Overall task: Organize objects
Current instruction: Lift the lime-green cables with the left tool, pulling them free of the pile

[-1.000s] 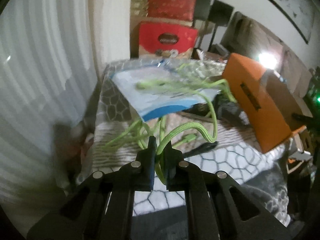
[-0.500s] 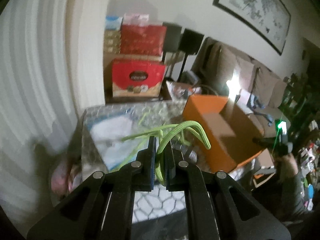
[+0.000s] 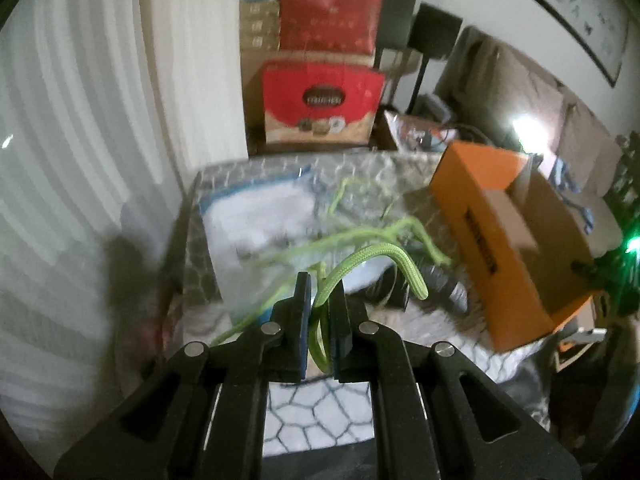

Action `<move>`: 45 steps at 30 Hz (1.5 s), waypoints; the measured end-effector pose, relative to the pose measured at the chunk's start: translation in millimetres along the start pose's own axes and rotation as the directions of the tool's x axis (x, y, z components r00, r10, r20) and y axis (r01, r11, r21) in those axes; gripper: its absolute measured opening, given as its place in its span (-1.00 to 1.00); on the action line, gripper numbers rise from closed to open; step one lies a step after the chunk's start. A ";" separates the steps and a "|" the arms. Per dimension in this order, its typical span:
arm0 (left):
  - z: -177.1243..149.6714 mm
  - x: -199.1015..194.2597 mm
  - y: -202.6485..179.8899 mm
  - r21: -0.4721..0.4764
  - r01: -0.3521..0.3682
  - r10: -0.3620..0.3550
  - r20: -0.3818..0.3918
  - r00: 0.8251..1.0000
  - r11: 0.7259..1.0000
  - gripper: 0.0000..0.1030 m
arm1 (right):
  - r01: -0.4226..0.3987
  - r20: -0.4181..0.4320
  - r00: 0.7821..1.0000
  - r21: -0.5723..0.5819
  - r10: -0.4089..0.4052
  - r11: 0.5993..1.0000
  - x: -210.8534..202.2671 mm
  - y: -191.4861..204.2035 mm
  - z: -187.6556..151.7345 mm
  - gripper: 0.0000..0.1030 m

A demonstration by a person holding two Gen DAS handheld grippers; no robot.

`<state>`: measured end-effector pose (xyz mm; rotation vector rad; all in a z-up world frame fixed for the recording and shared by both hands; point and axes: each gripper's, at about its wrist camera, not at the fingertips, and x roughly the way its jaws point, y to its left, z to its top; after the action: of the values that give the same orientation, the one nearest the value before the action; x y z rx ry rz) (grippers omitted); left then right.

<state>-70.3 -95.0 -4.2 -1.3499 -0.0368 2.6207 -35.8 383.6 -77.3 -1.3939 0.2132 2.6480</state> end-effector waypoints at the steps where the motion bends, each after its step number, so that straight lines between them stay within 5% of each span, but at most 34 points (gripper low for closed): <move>1: -5.5 1.6 0.4 0.000 0.005 -0.005 -0.003 1.000 1.000 -0.82 | 0.001 0.000 1.000 -0.001 -0.001 1.000 0.0 0.1 -0.4 -0.74; 7: -36.6 18.3 2.1 0.003 -0.005 0.005 -0.043 0.999 1.000 -0.58 | 0.006 0.001 1.000 -0.003 -0.006 1.000 0.0 0.5 -0.4 -0.72; 14: -45.2 41.4 3.2 0.011 -0.060 0.061 -0.046 0.997 0.998 0.09 | 0.005 0.001 1.000 -0.003 -0.005 1.000 0.0 0.3 -0.7 -0.72; 21: -43.7 74.8 7.0 -0.007 -0.104 0.103 -0.054 0.993 0.995 0.16 | 0.007 0.001 1.000 -0.005 -0.007 1.000 -0.1 1.0 -0.7 -0.72; 22: -43.0 79.1 8.8 -0.014 -0.101 0.100 -0.058 0.993 0.995 0.11 | 0.005 0.001 1.000 -0.004 -0.005 1.000 0.1 0.5 -0.9 -0.72; 26: -46.9 91.0 17.2 -0.037 -0.130 0.128 -0.063 0.990 0.991 -0.72 | 0.006 0.001 1.000 -0.005 -0.006 1.000 0.0 0.5 -1.2 -0.72; 28: -47.9 89.6 23.2 -0.061 -0.117 0.114 -0.056 0.992 0.991 -0.89 | 0.007 0.001 1.000 -0.006 -0.007 1.000 0.0 0.4 -1.3 -0.72; 41: -26.9 -37.0 11.1 -0.011 0.049 -0.047 0.133 0.990 0.999 -0.92 | 0.010 0.002 1.000 -0.007 -0.010 1.000 0.6 -0.1 -1.9 -0.72; 45: -4.3 -52.6 -0.1 0.025 0.040 -0.044 0.161 0.986 0.999 -0.92 | 0.011 0.001 1.000 -0.008 -0.011 1.000 0.7 -0.1 -2.1 -0.72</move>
<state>-37.1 -104.8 35.6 -1.1143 -0.0592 2.6807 -34.5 383.3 -79.1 -1.3917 0.1945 2.6437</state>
